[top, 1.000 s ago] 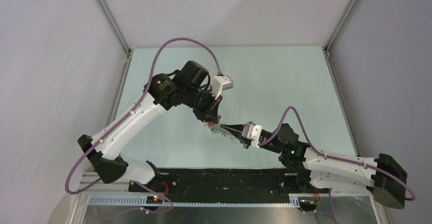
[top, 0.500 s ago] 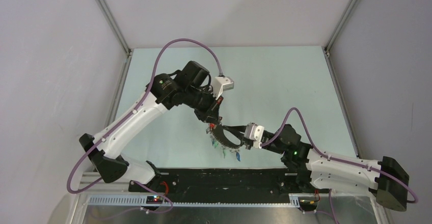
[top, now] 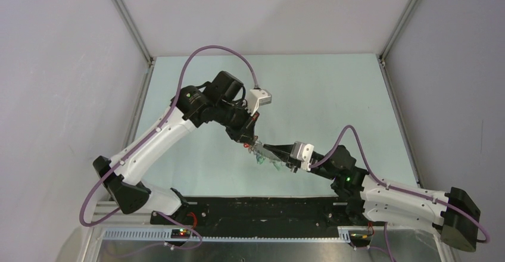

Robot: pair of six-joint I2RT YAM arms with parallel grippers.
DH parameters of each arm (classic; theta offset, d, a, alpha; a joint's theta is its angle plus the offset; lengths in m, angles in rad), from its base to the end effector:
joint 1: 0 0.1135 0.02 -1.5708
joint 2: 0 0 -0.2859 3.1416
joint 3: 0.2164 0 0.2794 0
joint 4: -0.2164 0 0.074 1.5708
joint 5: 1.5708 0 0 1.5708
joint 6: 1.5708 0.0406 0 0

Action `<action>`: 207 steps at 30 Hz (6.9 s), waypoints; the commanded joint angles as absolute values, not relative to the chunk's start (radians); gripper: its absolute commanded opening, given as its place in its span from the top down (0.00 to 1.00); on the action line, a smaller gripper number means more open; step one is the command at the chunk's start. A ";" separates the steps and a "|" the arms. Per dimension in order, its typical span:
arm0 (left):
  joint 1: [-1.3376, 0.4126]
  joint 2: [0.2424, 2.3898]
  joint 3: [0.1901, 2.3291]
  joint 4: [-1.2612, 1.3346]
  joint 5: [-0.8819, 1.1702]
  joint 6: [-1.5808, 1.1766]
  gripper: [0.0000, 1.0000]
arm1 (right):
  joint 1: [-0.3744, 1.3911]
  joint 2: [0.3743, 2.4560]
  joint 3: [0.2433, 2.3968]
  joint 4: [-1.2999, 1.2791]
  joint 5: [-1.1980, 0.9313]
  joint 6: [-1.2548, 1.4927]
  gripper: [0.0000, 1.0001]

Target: Remove the keys from the keyring

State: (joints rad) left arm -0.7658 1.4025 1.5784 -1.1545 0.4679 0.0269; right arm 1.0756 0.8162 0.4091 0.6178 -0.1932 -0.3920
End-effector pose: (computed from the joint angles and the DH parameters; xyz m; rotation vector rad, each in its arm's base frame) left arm 0.1977 -0.2155 0.4107 1.1884 2.3456 -0.8717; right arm 0.0929 0.1883 0.2926 -1.0542 0.9204 0.7027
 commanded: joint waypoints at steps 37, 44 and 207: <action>-0.925 1.299 1.640 -1.033 0.169 0.216 1.00 | 0.980 1.060 0.605 0.626 -0.191 0.100 1.00; -0.927 1.201 1.516 -0.968 0.104 0.302 1.00 | 0.949 0.950 0.601 0.514 -0.219 0.052 0.70; -0.881 1.130 1.261 -0.505 0.192 0.853 1.00 | 0.664 1.084 0.695 0.668 -0.558 0.358 0.48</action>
